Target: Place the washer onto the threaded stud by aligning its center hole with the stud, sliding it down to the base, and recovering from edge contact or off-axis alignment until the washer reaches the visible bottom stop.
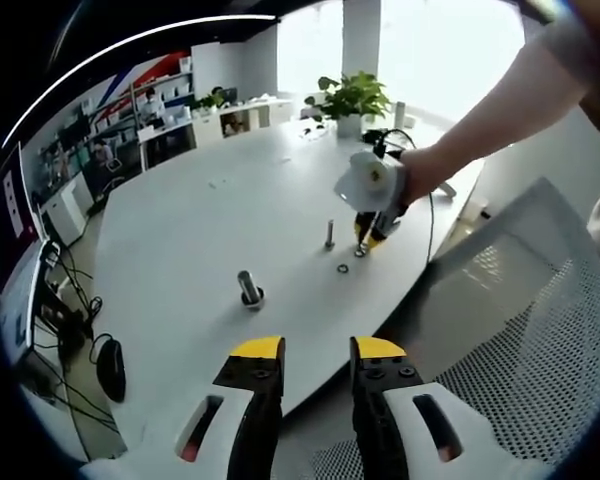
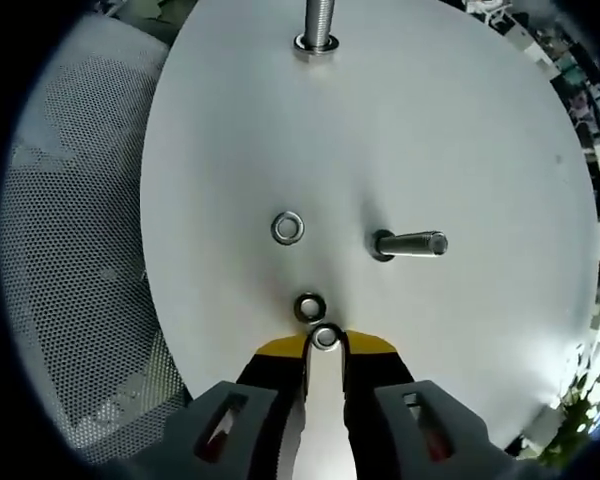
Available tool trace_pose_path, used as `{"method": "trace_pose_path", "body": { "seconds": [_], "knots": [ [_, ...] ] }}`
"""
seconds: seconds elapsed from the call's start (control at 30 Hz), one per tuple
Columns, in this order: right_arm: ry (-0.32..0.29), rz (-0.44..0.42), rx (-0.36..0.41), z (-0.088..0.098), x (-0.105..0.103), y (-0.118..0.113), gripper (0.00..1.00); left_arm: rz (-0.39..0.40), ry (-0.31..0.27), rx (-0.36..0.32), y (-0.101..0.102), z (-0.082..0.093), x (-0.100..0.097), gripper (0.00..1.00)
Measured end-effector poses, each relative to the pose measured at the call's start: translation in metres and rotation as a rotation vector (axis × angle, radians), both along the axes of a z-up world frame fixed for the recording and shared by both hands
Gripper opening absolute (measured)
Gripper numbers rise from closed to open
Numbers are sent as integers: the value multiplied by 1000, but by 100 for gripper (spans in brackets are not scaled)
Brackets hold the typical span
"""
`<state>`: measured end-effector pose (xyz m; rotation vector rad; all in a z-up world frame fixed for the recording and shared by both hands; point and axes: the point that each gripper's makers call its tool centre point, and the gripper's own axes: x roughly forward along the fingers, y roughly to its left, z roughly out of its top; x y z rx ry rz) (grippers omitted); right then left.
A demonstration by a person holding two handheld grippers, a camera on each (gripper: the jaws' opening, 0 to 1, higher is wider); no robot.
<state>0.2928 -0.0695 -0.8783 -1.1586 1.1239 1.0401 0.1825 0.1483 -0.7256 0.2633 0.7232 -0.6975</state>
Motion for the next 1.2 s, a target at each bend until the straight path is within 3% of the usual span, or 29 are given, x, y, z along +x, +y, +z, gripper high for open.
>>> {"method": "trace_pose_path", "body": {
  "seconds": [0.07,0.2,0.33,0.5,0.7,0.97,1.2],
  "knots": [
    [-3,-5,19,-1,0,-2,14,0,-4,-3,0,1,0,24],
    [22,-123,92,-1,4,-3,14,17,-7,-28,2,4,3,24],
    [10,-151,133,0,3,-4,14,11,-8,-23,0,3,1,23],
    [4,-288,240,1,-1,-4,14,12,-1,-28,1,3,1,23],
    [-1,-352,296,10,-2,-8,13,1,6,-16,0,1,-1,23],
    [-33,-381,374,29,16,1,14,4,13,-13,0,-1,0,23],
    [-99,-297,406,47,28,18,14,19,7,-16,3,1,1,23]
  ]
}}
